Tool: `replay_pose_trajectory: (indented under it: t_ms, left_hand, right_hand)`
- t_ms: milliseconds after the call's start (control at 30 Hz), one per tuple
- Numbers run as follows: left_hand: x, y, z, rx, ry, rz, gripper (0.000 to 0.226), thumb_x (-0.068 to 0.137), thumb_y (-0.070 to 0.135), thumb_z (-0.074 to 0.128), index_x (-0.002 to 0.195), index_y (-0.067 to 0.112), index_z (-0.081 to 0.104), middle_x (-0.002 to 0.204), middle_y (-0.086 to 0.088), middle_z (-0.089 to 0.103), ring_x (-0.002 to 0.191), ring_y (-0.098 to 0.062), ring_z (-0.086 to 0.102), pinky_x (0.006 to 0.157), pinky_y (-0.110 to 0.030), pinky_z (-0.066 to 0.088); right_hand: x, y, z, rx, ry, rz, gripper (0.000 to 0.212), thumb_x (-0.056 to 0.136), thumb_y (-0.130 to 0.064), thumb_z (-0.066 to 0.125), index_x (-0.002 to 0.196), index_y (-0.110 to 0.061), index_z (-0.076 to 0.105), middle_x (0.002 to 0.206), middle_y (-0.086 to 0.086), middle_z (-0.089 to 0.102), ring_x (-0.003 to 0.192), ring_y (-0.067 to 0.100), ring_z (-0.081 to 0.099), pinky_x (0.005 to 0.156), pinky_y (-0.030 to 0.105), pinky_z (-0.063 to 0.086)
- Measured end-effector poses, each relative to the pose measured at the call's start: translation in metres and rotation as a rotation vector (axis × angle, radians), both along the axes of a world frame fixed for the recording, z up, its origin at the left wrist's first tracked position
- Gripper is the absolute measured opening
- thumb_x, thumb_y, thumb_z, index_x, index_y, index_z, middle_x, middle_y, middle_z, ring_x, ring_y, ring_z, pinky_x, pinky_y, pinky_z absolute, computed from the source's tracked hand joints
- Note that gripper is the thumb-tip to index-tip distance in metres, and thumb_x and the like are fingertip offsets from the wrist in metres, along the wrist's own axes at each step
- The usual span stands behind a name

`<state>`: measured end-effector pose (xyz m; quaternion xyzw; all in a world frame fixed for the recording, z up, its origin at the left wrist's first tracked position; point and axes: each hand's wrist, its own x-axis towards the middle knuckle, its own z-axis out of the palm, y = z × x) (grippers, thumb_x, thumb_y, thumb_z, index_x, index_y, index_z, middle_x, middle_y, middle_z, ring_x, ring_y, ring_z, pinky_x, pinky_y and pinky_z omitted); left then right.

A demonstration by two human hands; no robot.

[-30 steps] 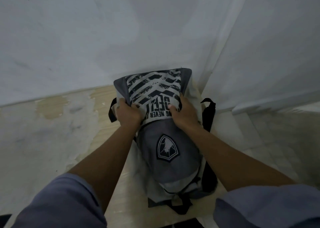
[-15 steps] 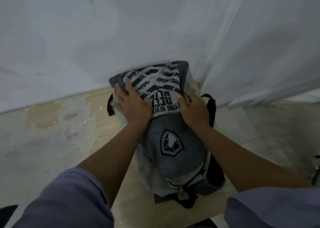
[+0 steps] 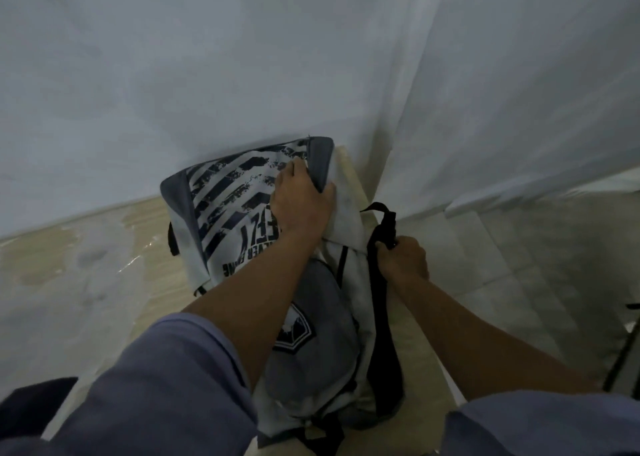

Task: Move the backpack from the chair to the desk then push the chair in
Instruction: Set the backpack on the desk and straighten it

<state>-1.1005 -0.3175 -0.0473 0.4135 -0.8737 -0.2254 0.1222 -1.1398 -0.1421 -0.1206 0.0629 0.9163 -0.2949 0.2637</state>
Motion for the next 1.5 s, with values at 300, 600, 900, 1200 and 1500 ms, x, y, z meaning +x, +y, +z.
replay_pose_trajectory:
  t_ms: [300,600,900,1200,1500]
  left_hand:
    - [0.000,-0.017,0.010,-0.127,0.041,0.102,0.032,0.100,0.034,0.052,0.073,0.017,0.053,0.059,0.005,0.044,0.055,-0.017,0.046,0.050,-0.027,0.025]
    - [0.018,-0.027,0.033,-0.186,0.180,0.089,0.033,0.100,0.031,0.052,0.077,0.011,0.064,0.055,-0.002,0.054,0.048,-0.018,0.048,0.046,-0.033,0.037]
    - [0.006,-0.036,0.012,-0.140,0.148,0.067,0.033,0.099,0.033,0.055,0.077,0.011,0.064,0.055,0.000,0.054,0.048,-0.018,0.049,0.046,-0.030,0.037]
    - [0.016,-0.045,0.020,-0.080,0.205,0.026,0.040,0.101,0.049,0.047,0.106,0.021,0.075,0.093,0.004,0.075,0.081,-0.012,0.068,0.066,-0.027,0.053]
    - [0.100,-0.105,0.026,-0.119,0.182,0.242,0.038,0.101,0.043,0.047,0.110,0.019,0.075,0.104,-0.004,0.075,0.094,-0.023,0.069,0.071,-0.025,0.043]
  right_hand:
    - [-0.043,-0.038,0.004,-0.207,0.087,-0.004,0.020,0.093,-0.019,0.070,0.109,-0.008,0.075,0.108,0.009,0.074,0.100,0.027,0.069,0.079,0.023,0.045]
    - [-0.096,-0.110,0.001,-0.386,-0.094,0.077,0.027,0.092,-0.003,0.059,0.113,-0.008,0.076,0.114,0.007,0.073,0.104,0.025,0.067,0.097,0.032,0.055]
    - [-0.117,-0.147,0.009,-0.567,-0.527,-0.076,0.037,0.099,-0.049,0.044,0.110,-0.019,0.063,0.103,0.006,0.062,0.086,0.022,0.060,0.075,0.032,0.054]
    - [-0.106,-0.146,0.034,-0.352,-0.136,0.151,0.056,0.107,-0.047,0.030,0.145,-0.011,0.050,0.147,0.017,0.051,0.133,0.032,0.050,0.105,0.032,0.041]
    - [-0.026,-0.172,0.090,-0.492,0.577,0.423,0.031,0.098,-0.041,0.048,0.091,-0.015,0.064,0.103,0.002,0.063,0.100,0.020,0.059,0.090,0.042,0.051]
